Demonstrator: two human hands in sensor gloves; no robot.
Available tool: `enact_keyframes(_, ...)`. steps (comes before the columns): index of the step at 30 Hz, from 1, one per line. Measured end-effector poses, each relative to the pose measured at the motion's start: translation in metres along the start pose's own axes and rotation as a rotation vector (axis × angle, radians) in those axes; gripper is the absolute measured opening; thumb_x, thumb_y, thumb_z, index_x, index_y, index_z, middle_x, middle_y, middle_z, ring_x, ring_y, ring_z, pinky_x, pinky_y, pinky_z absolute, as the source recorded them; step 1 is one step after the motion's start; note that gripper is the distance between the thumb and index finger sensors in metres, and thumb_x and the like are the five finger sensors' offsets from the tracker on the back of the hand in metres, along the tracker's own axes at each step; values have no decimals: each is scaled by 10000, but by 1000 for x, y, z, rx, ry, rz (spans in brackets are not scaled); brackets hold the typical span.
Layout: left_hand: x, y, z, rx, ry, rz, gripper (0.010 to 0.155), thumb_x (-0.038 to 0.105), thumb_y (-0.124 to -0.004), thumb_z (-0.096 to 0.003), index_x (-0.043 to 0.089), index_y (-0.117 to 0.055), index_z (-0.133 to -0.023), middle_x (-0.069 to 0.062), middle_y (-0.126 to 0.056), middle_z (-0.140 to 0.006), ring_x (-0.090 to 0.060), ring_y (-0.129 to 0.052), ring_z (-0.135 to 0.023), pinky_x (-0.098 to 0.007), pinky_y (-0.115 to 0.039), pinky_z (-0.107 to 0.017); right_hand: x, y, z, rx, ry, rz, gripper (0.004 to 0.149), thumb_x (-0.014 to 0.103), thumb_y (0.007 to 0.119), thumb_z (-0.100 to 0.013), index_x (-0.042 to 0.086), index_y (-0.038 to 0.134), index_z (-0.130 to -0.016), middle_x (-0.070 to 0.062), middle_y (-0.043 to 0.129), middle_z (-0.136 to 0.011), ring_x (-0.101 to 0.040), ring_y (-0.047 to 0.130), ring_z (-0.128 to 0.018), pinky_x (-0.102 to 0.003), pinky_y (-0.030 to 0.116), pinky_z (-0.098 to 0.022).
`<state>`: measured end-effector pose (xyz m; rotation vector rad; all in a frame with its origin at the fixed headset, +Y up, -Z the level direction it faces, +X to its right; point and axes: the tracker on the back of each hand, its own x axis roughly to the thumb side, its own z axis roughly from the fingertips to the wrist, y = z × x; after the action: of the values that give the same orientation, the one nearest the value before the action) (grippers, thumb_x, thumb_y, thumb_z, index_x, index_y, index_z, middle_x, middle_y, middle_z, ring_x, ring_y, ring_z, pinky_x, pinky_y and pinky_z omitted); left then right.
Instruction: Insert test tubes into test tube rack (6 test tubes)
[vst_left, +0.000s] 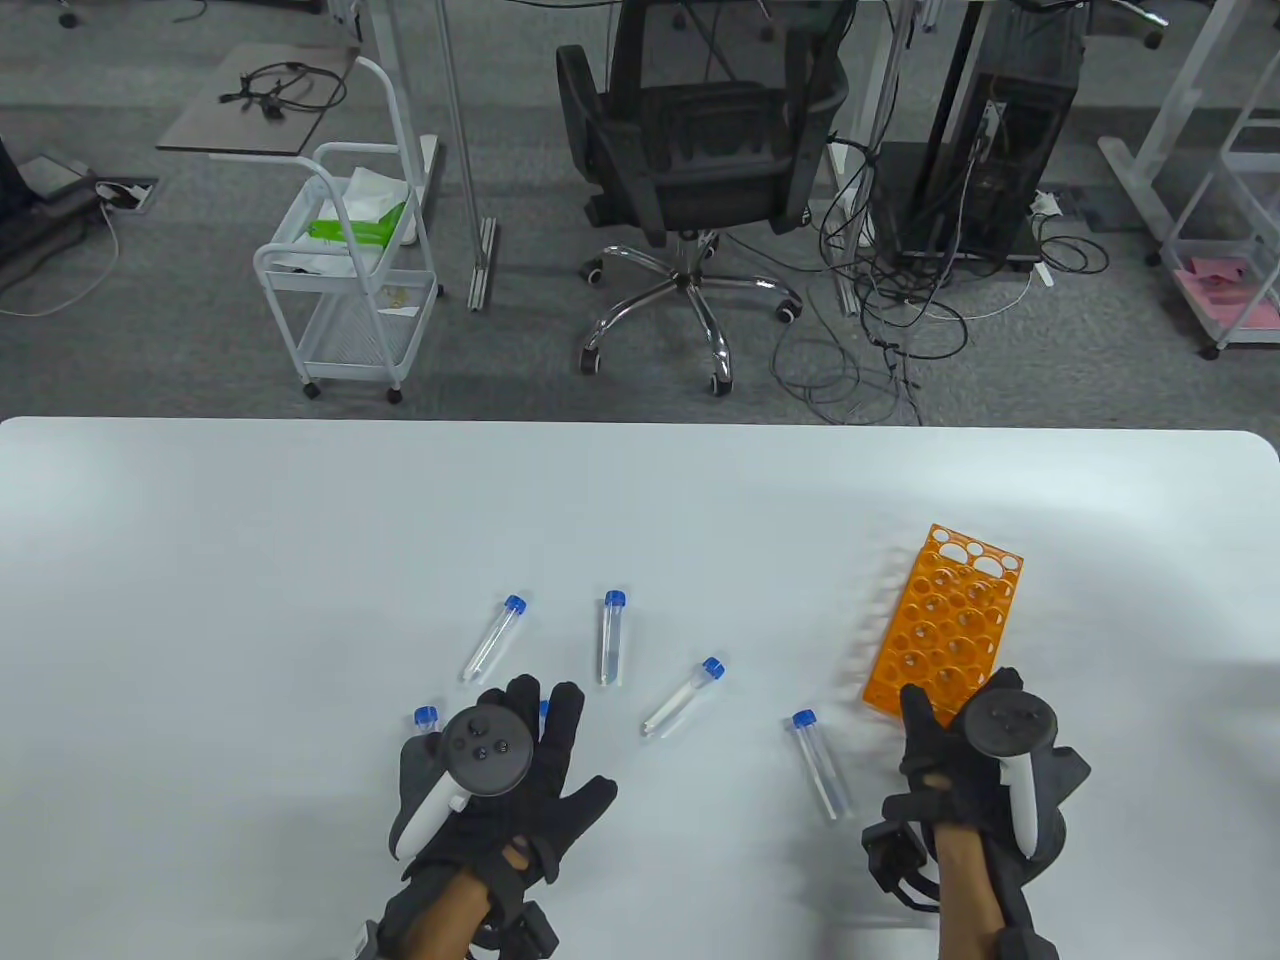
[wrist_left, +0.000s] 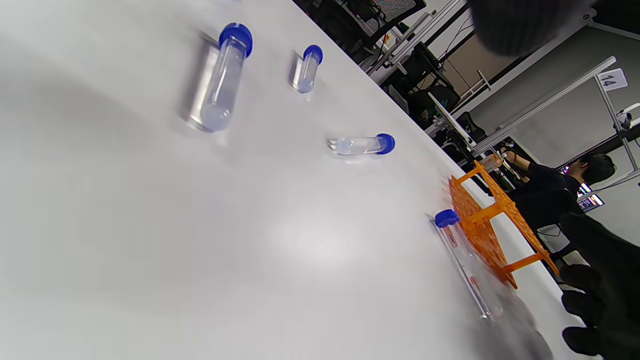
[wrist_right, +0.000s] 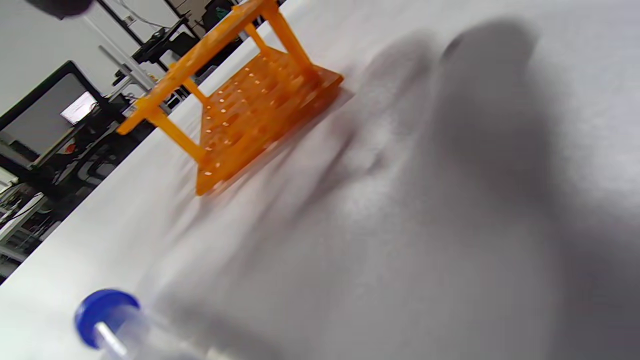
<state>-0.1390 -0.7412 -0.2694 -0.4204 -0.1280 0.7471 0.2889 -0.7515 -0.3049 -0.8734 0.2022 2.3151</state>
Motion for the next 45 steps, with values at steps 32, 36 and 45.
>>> enact_keyframes(32, -1, -2, -1, -25, 8, 23, 804, 628, -647, -437, 505, -43, -951, 28, 200, -1048, -241, 236, -934, -644, 100, -626, -19, 1, -20, 15, 165, -73, 729, 697, 528, -462, 304, 401, -1062, -55, 266, -1170, -404, 157, -1067, -606, 241, -712)
enact_keyframes(36, -1, -2, -1, -29, 6, 33, 804, 627, -649, -437, 504, -44, -953, 26, 199, -1048, -242, 236, -934, -645, 98, -627, -22, 0, -21, 33, 177, -110, 690, 682, 548, -467, 329, 442, -1050, -29, 252, -1174, -384, 130, -1069, -597, 213, -709)
enact_keyframes(45, -1, -2, -2, -33, 4, 39, 805, 627, -649, -437, 502, -43, -953, 24, 194, -1052, -246, 230, -939, -646, 94, -630, -27, -2, -26, 70, 216, -269, 628, 636, 590, -484, 466, 377, -1051, -11, 174, -1169, -316, 35, -1054, -555, 115, -684)
